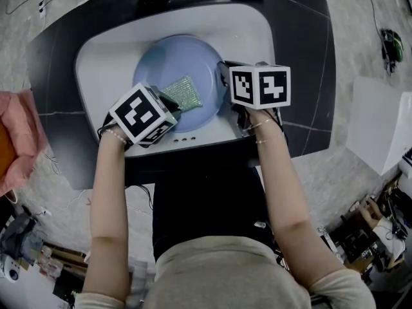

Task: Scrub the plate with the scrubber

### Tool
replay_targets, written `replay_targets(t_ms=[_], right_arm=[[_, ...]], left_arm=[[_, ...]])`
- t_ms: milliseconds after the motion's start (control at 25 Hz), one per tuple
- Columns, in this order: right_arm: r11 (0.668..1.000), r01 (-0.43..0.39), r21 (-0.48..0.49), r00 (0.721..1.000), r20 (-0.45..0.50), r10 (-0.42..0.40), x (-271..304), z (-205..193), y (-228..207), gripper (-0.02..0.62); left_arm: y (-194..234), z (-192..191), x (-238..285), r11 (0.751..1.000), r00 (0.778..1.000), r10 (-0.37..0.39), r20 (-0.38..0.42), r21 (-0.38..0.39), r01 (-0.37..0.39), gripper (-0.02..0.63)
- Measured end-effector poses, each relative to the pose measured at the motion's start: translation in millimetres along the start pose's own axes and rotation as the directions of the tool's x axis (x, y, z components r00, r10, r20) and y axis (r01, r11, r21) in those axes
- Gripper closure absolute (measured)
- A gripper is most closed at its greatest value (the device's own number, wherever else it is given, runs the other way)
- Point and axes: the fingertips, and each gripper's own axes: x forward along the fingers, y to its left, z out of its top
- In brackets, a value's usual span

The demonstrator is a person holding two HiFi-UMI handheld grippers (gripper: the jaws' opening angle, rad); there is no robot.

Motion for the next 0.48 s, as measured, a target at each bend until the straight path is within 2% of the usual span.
replay_targets(t_ms=[320,480], right_arm=[[1.000,0.009,0.000,1.000,-0.001,-0.009,-4,-3,-3,0.561],[1.000,0.013,-0.002,1.000,0.009,-0.013,-6,0,-3,0.563]], left_arm=[[-24,22,13,0.999,0.999,-0.039,0.038,0.011,0.038,0.558],[-24,34,16,1.000,0.997,-0.017,0.076,-0.011,0.017,0.558]])
